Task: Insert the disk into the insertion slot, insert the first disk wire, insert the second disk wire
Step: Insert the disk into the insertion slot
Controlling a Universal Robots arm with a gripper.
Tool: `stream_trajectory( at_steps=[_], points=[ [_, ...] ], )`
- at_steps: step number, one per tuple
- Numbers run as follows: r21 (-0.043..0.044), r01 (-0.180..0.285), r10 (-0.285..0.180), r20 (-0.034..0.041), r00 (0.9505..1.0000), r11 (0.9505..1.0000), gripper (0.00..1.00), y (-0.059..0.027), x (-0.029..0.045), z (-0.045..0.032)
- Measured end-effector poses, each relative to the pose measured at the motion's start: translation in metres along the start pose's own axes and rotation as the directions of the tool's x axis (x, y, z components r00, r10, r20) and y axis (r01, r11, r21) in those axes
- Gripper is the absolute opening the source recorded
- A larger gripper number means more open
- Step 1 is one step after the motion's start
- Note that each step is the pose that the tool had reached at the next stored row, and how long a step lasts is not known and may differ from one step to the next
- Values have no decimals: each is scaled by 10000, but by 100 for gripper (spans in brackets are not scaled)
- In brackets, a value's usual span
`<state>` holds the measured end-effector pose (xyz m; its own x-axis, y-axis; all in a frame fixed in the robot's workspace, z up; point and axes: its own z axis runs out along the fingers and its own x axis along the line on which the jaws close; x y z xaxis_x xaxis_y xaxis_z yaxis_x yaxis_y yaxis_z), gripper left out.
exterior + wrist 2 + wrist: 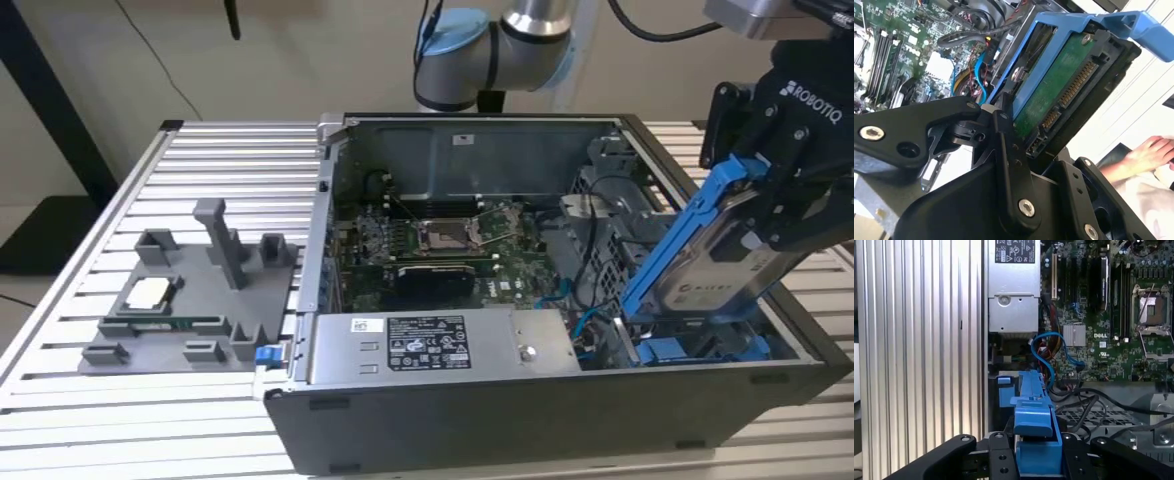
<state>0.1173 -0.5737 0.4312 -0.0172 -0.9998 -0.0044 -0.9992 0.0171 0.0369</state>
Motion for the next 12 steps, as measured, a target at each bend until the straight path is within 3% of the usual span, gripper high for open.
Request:
stream_trajectory(
  at_steps=[12],
  points=[
    [7, 30, -30, 47, 10000, 10000, 33, -90, -1, 148]
  ],
)
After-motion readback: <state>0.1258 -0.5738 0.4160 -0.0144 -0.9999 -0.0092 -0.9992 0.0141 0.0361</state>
